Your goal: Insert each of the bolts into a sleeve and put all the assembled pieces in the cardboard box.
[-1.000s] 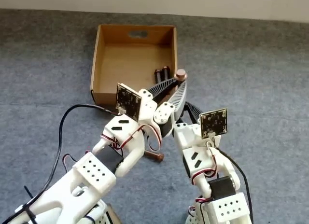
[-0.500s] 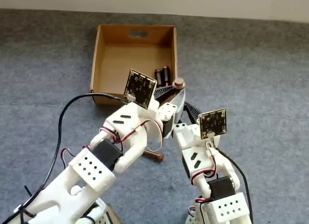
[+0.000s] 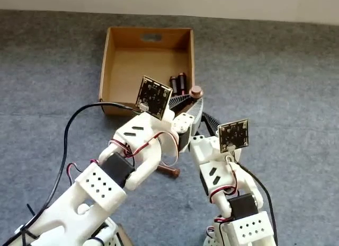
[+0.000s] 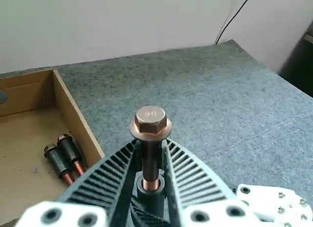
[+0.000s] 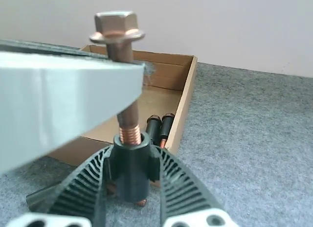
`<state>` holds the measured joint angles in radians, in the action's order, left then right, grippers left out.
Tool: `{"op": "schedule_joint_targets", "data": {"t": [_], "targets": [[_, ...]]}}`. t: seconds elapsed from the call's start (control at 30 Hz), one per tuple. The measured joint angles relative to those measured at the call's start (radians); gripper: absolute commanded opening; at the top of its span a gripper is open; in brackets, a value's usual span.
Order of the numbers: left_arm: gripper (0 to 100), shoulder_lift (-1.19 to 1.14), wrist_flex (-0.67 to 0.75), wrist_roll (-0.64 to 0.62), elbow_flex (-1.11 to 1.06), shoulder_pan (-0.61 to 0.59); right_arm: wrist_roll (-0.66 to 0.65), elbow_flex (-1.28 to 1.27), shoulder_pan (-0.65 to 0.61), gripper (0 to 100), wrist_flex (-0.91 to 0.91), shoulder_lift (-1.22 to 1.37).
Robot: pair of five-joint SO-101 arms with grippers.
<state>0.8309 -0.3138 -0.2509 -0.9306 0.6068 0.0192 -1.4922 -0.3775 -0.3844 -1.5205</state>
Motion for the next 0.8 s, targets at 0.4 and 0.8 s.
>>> {"op": "schedule_joint_targets", "data": {"t": [0.4,0.8], "targets": [[1,-0.109,-0.002,0.0,0.103,0.0,0.0,0.0,0.005,0.5,0.0,-0.002],[1,-0.16,-0.098,0.0,0.163,0.0,0.0,0.0,0.038,0.5,0.0,0.0]]}}
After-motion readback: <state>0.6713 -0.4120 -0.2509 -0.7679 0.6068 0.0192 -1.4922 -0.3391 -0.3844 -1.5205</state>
